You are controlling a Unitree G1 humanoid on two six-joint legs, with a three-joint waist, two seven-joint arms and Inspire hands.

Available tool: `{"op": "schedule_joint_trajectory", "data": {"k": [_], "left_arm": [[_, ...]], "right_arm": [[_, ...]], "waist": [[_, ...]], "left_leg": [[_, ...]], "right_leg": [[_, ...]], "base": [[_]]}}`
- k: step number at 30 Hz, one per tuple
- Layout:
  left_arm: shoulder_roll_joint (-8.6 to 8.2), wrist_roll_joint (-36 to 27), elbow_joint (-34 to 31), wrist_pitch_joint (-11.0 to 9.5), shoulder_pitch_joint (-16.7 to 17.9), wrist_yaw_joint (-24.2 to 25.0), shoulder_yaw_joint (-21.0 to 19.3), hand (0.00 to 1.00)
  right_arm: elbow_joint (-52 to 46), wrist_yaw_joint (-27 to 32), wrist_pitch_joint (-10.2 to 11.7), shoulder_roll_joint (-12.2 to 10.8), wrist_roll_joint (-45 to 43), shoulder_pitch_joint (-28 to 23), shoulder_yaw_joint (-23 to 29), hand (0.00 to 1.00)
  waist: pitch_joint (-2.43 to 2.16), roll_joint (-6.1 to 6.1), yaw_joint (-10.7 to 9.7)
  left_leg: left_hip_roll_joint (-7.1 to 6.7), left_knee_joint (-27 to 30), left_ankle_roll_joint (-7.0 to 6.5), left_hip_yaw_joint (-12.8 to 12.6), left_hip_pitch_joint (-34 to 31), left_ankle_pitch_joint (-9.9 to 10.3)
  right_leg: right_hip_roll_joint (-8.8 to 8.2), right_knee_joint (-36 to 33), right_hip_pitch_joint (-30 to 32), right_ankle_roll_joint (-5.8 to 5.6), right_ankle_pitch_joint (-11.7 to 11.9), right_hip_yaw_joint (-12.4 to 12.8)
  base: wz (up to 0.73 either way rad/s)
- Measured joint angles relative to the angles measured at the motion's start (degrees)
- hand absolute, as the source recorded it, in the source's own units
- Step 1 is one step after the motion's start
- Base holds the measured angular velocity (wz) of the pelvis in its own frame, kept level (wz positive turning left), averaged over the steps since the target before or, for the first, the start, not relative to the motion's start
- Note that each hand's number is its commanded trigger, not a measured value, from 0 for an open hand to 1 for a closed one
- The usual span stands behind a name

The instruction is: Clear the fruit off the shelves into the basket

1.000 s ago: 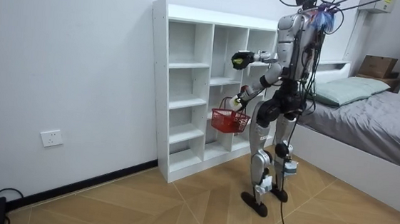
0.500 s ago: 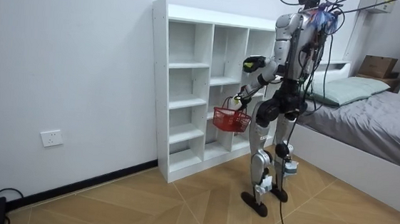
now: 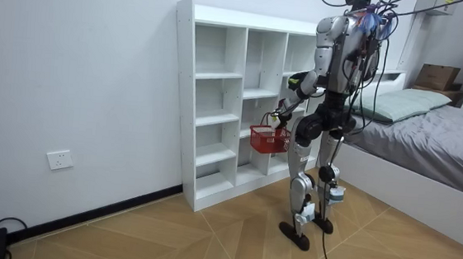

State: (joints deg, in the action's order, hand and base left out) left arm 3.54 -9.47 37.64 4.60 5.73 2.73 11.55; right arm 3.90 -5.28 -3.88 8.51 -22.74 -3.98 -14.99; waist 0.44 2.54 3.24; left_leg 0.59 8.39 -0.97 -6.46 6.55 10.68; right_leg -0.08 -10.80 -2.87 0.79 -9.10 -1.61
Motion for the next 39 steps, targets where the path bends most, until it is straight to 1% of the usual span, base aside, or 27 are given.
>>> {"op": "schedule_joint_trajectory", "data": {"k": [4,9,11,14,20,25,28,34,37,39], "left_arm": [[0.07,0.0,0.0,0.0,0.0,-0.1,0.0,1.00],[0.04,0.0,-1.1,0.0,0.0,-1.0,0.0,1.00],[0.04,0.0,-1.2,0.0,0.0,-1.1,0.0,1.00],[0.03,0.0,-1.3,0.0,0.0,-1.1,0.0,1.00],[-0.31,0.0,-2.5,0.0,0.0,-1.1,0.0,1.00],[-0.29,0.0,-3.0,0.0,0.0,-1.2,0.1,1.00],[-0.32,-0.1,-3.0,0.0,0.0,-1.3,0.2,1.00],[-0.33,-0.1,-3.0,0.0,0.0,-1.3,1.2,1.00],[-0.19,-2.2,-3.0,0.0,0.0,-0.9,2.4,1.00],[-0.07,-2.3,-3.0,0.0,0.0,-0.8,3.9,1.00]], "right_arm": [[1.1,0.0,0.0,-0.1,0.1,0.0,0.0,1.00],[6.9,0.1,0.0,-0.4,0.3,0.0,0.0,1.00],[8.1,0.0,-0.6,-0.5,0.4,-0.1,0.0,1.00],[8.6,-0.1,-1.2,-0.5,0.4,-0.1,0.0,1.00],[9.0,-1.2,-1.2,-1.7,2.0,-0.1,-0.2,1.00],[9.6,-1.3,-1.2,-1.5,4.6,-0.1,-0.7,1.00],[11.7,-1.8,-1.2,-1.5,5.2,-0.1,-1.0,1.00],[13.4,-3.1,-1.2,-1.5,5.4,0.0,-1.9,1.00],[13.4,-3.6,-1.2,-1.5,5.4,0.0,-1.9,1.00],[13.4,-3.6,-1.2,-1.4,5.4,0.0,-2.3,1.00]], "waist": [[0.07,-0.10,0.0],[0.08,-0.09,0.0],[0.09,-0.09,0.0],[0.08,-0.08,0.0],[-0.06,0.23,0.1],[-0.09,0.49,0.2],[-0.09,0.51,0.3],[-0.02,0.41,0.6],[0.07,0.28,1.2],[0.17,0.13,1.7]], "left_leg": [[0.06,-0.1,0.04,0.2,-0.2,0.1],[0.00,0.0,0.04,0.3,-0.9,0.1],[-0.02,0.1,0.04,0.3,-0.9,0.1],[-0.06,0.1,0.04,0.3,-1.0,0.1],[-0.08,0.1,0.05,0.3,-1.0,0.1],[-0.07,0.1,0.05,0.3,-0.7,0.1],[-0.07,0.1,0.05,0.3,-0.6,0.1],[-0.06,0.1,0.05,0.3,-0.7,0.1],[-0.03,0.1,0.05,0.3,-0.8,0.1],[-0.02,0.1,0.05,0.3,-0.8,0.1]], "right_leg": [[0.08,0.0,-0.1,0.01,0.0,-0.1],[0.01,0.2,0.1,0.01,0.0,-0.3],[0.00,0.3,0.1,-0.01,0.0,-0.3],[-0.03,0.6,0.1,-0.03,0.0,-0.2],[-0.05,1.0,0.0,-0.03,0.0,-0.3],[-0.05,1.1,-0.1,-0.02,0.0,-0.4],[-0.05,1.1,-0.1,-0.02,0.0,-0.4],[0.02,0.9,-0.1,-0.02,0.0,-0.4],[0.04,0.9,-0.1,-0.01,0.0,-0.4],[0.04,0.8,-0.1,-0.01,0.0,-0.4]], "base": [[0.00],[0.02],[0.00],[0.00],[0.00],[0.00],[0.00],[0.00],[0.00],[0.00]]}}
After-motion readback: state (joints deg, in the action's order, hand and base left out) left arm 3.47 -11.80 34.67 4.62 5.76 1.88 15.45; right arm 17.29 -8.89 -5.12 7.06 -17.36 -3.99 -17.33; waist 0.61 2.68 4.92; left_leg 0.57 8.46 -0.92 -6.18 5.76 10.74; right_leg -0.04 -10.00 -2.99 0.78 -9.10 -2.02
